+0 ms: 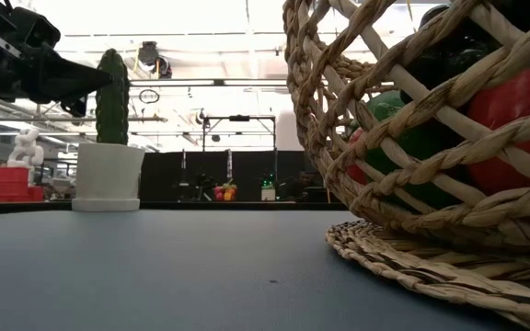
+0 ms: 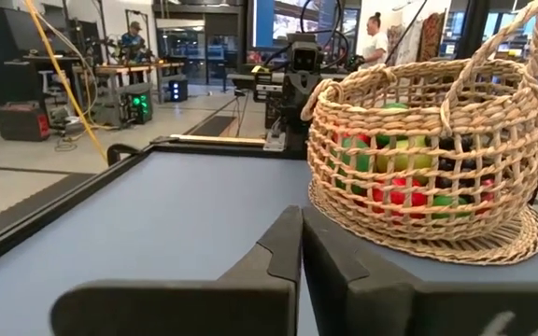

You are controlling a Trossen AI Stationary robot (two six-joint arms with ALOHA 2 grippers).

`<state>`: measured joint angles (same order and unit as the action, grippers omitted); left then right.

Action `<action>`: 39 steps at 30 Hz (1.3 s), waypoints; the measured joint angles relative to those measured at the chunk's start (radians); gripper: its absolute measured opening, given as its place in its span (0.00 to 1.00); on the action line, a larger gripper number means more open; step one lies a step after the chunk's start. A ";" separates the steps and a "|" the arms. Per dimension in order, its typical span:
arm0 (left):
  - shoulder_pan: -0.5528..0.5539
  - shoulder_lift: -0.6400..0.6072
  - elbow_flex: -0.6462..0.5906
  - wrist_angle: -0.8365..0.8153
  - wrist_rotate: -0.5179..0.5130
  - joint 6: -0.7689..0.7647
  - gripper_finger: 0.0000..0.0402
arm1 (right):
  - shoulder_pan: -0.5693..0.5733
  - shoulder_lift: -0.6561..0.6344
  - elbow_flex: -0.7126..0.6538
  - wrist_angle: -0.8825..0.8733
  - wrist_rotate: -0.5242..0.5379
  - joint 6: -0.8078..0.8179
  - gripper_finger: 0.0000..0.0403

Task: Build produce basket
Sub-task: Return to Home Position

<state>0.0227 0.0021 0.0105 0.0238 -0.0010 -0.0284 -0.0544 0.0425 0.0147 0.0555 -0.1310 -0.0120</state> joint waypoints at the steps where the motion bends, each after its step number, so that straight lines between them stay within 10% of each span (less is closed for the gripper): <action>1: 0.000 0.000 0.000 0.000 0.000 -0.002 0.04 | 0.000 0.000 0.000 0.000 0.000 0.000 0.00; 39: -0.001 0.000 0.000 0.003 0.008 -0.020 0.08 | 0.000 0.000 0.000 0.000 0.000 0.000 0.00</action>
<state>0.0219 0.0021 0.0101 0.0271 0.0067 -0.0483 -0.0544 0.0425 0.0147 0.0555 -0.1310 -0.0120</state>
